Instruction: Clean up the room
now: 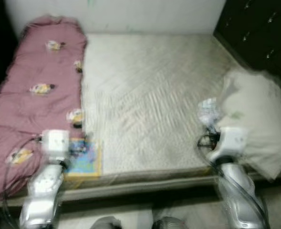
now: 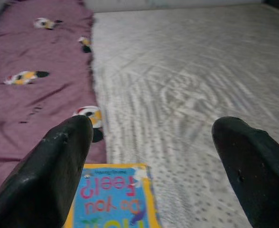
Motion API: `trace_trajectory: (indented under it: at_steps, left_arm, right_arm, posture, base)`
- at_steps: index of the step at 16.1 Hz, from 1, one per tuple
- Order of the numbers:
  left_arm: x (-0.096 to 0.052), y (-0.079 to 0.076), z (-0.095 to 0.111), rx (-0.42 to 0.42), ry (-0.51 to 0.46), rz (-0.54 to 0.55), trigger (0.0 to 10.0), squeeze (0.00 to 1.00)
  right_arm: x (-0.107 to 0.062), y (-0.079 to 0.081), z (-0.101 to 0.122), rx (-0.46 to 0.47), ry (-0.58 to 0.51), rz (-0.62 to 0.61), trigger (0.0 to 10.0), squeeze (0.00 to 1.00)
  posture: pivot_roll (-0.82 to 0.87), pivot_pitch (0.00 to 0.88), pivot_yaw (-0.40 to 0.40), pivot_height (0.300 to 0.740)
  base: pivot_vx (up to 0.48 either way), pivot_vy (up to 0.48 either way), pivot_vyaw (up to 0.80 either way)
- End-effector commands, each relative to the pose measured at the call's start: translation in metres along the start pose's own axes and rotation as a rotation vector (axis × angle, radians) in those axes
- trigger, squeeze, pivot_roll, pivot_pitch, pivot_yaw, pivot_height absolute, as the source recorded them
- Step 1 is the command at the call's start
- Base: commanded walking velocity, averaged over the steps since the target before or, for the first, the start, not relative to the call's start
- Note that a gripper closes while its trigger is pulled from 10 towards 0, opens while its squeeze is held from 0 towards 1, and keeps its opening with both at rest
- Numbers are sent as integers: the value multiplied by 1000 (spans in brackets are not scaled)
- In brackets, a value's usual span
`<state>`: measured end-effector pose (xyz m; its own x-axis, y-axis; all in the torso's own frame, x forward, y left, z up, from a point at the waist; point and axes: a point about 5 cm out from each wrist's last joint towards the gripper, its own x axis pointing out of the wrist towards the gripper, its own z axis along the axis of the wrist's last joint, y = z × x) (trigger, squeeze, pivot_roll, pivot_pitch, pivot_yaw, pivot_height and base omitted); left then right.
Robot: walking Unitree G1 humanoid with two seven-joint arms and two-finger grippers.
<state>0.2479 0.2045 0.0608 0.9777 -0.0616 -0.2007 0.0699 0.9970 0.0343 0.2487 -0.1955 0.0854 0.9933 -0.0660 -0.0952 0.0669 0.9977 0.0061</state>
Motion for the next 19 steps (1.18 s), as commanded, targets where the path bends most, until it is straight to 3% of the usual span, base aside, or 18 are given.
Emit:
trace_trajectory:
  at_steps: [1,5,11,19]
  left_arm:
    - [-1,7,1,11,4,22,10000,0]
    - [3,6,3,11,-9,20,10000,0]
    - [4,0,7,-14,-44,-39,10000,0]
    - [5,-2,8,-13,-47,-58,10000,0]
  right_arm:
    - [0,2,1,10,-3,-2,10000,0]
    - [2,1,1,9,-1,-5,10000,0]
    - [5,2,1,4,3,2,10000,0]
    - [6,3,1,3,5,6,10000,0]
  posture:
    - [-53,45,-28,740]
    - [-59,45,-30,740]
    - [-58,43,-36,740]
    - [-57,46,-34,740]
  base:
    - [0,480,0]
    - [0,441,0]
    - [0,0,0]
    - [268,0,0]
